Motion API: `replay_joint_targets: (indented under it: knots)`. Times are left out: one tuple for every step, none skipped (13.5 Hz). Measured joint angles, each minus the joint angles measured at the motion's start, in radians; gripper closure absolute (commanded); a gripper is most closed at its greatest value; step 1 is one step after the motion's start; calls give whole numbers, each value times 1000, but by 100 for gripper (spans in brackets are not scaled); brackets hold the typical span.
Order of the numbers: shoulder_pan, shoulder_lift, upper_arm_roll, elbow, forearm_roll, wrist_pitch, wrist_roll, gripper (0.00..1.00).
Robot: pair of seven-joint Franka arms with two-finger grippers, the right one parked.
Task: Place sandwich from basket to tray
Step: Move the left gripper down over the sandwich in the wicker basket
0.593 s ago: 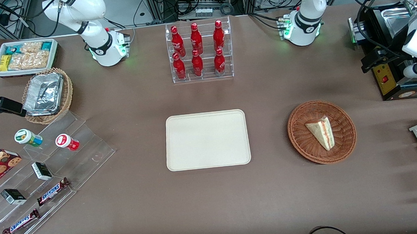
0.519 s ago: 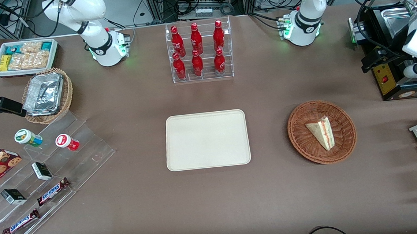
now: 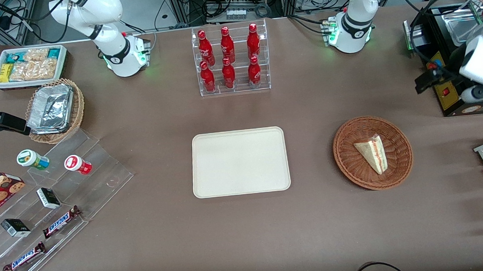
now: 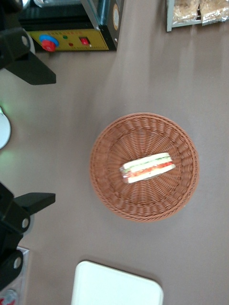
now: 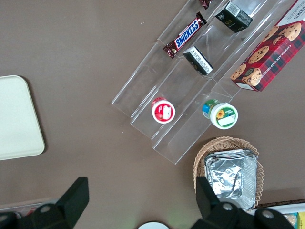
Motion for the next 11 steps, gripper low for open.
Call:
replay_joint_targets:
  knots:
    - [0, 5, 1, -38, 0, 58, -29, 0]
    - [0, 11, 1, -80, 0, 120, -66, 0]
    - [-1, 18, 1, -121, 0, 177, -107, 0]
    - [-2, 27, 0, -157, 1, 225, -157, 0]
    - [-4, 39, 0, -183, 2, 263, -207, 0]
    - [-8, 53, -2, -200, 2, 293, -254, 0]
    - [-12, 69, -9, -214, 3, 316, -293, 0]
    - [-16, 84, -19, -230, 9, 339, -317, 0]
    - [-20, 98, -29, -249, 16, 365, -332, 0]
    - [-23, 111, -34, -270, 19, 392, -338, 0]
    - [-25, 123, -36, -290, 20, 418, -339, 0]
